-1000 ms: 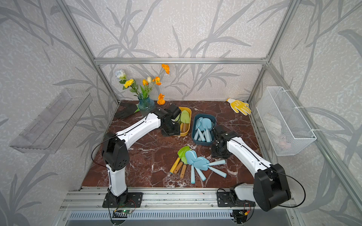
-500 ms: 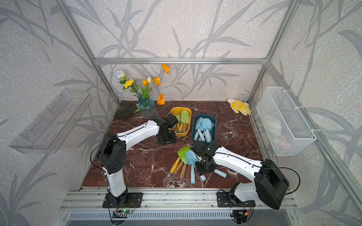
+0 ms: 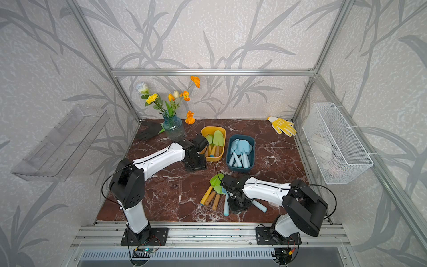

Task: Sort the small shovels by color and place them into the storage box
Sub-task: Pick up the shovel from the center of the board.

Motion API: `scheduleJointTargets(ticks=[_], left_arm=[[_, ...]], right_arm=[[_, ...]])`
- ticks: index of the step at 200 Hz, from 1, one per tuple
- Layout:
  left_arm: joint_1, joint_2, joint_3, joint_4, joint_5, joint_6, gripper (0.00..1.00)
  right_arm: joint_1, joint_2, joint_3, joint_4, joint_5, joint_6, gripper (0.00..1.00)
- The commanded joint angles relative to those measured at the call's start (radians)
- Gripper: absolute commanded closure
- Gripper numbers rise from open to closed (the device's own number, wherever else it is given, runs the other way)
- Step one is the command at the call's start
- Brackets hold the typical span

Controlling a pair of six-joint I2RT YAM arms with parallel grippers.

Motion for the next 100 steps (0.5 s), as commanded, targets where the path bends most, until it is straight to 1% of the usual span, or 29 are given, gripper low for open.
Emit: scheduleJointTargets(ticks=[1, 38, 79, 90, 100], left_arm=[[0.003, -0.04, -0.02, -0.014, -0.023, -0.011, 0.36], [0.005, -0.057, -0.04, -0.016, -0.036, -0.013, 0.36], [0.014, -0.062, -0.047, -0.01, -0.037, -0.013, 0.36], [0.014, -0.064, -0.047, -0.009, -0.036, -0.011, 0.36], [0.017, -0.066, -0.047, -0.009, -0.036, -0.006, 0.36]], right_arm=[[0.005, -0.002, 0.003, 0.051, 0.015, -0.015, 0.87], [0.005, -0.1, 0.049, 0.032, -0.002, -0.088, 0.89], [0.001, -0.192, 0.136, -0.002, -0.033, -0.153, 0.89], [-0.013, -0.201, 0.176, -0.016, -0.018, -0.148, 0.89], [-0.048, -0.204, 0.212, -0.021, -0.005, -0.149, 0.89]])
